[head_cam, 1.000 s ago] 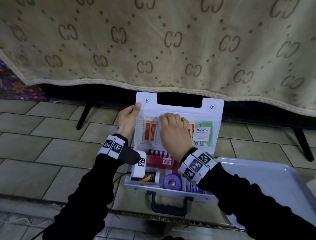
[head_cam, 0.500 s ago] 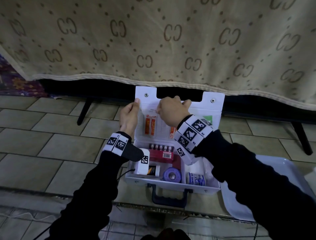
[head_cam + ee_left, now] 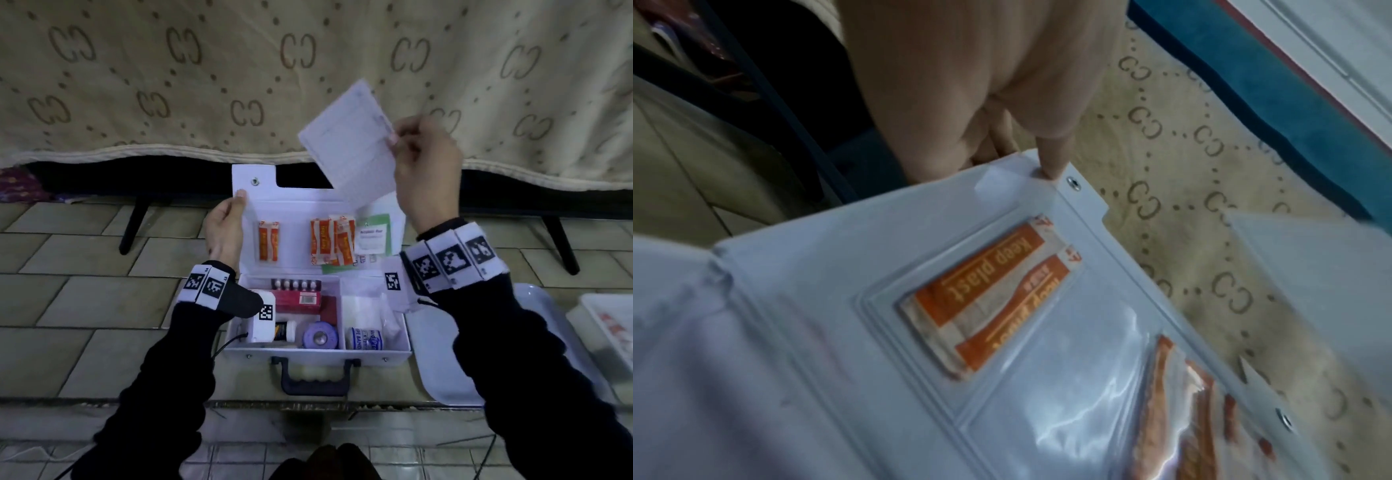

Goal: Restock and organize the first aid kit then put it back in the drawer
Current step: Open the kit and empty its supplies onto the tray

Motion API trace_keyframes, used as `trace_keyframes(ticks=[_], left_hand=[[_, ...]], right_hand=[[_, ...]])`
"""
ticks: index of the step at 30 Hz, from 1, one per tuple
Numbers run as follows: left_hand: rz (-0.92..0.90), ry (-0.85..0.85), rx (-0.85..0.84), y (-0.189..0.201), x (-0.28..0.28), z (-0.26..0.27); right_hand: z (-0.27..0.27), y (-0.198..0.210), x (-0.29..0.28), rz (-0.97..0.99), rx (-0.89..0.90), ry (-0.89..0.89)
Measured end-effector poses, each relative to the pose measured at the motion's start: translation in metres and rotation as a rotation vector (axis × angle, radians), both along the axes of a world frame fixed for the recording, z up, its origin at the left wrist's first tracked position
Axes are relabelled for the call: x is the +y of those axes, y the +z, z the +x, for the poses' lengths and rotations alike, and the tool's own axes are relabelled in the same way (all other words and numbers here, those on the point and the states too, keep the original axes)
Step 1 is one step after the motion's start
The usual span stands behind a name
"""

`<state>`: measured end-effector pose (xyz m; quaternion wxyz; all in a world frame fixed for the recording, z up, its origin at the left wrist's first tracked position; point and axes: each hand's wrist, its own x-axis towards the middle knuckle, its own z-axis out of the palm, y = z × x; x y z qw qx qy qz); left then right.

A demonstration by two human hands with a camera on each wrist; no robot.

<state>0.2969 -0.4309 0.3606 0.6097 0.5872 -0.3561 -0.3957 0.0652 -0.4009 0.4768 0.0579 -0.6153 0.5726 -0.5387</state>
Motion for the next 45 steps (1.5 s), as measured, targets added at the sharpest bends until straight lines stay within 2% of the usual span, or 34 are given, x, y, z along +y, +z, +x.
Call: trace_keyframes(ticks=[2, 5, 9, 12, 18, 20, 23, 26, 30, 33, 36, 40, 42, 45], left_hand=[[-0.02, -0.018, -0.048, -0.001, -0.002, -0.003], [-0.042, -0.006, -0.085, 0.0, -0.002, -0.01], [-0.069, 0.026, -0.094, 0.0, -0.002, -0.012], [-0.063, 0.035, -0.093, 0.0, 0.0, -0.014], [-0.062, 0.037, -0.12, 0.004, 0.004, -0.019], [-0.051, 0.047, -0.109, 0.005, 0.004, -0.02], [-0.051, 0.058, -0.1, 0.005, 0.005, -0.02], [-0.057, 0.06, -0.089, 0.006, 0.006, -0.021], [-0.046, 0.061, -0.077, 0.008, 0.007, -0.021], [-0.049, 0.052, -0.059, 0.008, 0.008, -0.019], [-0.055, 0.042, -0.058, 0.008, 0.009, -0.019], [-0.047, 0.068, -0.058, 0.006, 0.007, -0.019], [-0.058, 0.082, -0.05, 0.005, 0.006, -0.019], [-0.063, 0.08, -0.03, 0.005, 0.006, -0.02]], right_hand=[[-0.04, -0.012, 0.019, 0.013, -0.054, -0.102], [-0.093, -0.053, 0.05, 0.154, -0.1, -0.215], [-0.13, -0.12, 0.095, 0.534, -0.023, -0.268], [-0.132, -0.156, 0.114, 0.729, 0.006, -0.3], [-0.129, -0.18, 0.116, 0.898, 0.019, -0.31], [-0.123, -0.182, 0.117, 0.962, 0.092, -0.33], [-0.114, -0.176, 0.118, 1.014, 0.303, -0.4], [-0.108, -0.156, 0.111, 0.964, 0.414, -0.348], [-0.082, -0.102, 0.08, 0.626, 0.446, -0.037], [-0.051, -0.073, 0.045, 0.493, 0.502, 0.152], [-0.027, -0.064, 0.018, 0.46, 0.682, 0.22], [-0.012, -0.073, 0.019, 0.584, 0.879, 0.271], [-0.009, -0.082, 0.026, 0.589, 0.924, 0.252], [-0.008, -0.087, 0.028, 0.543, 0.892, 0.237]])
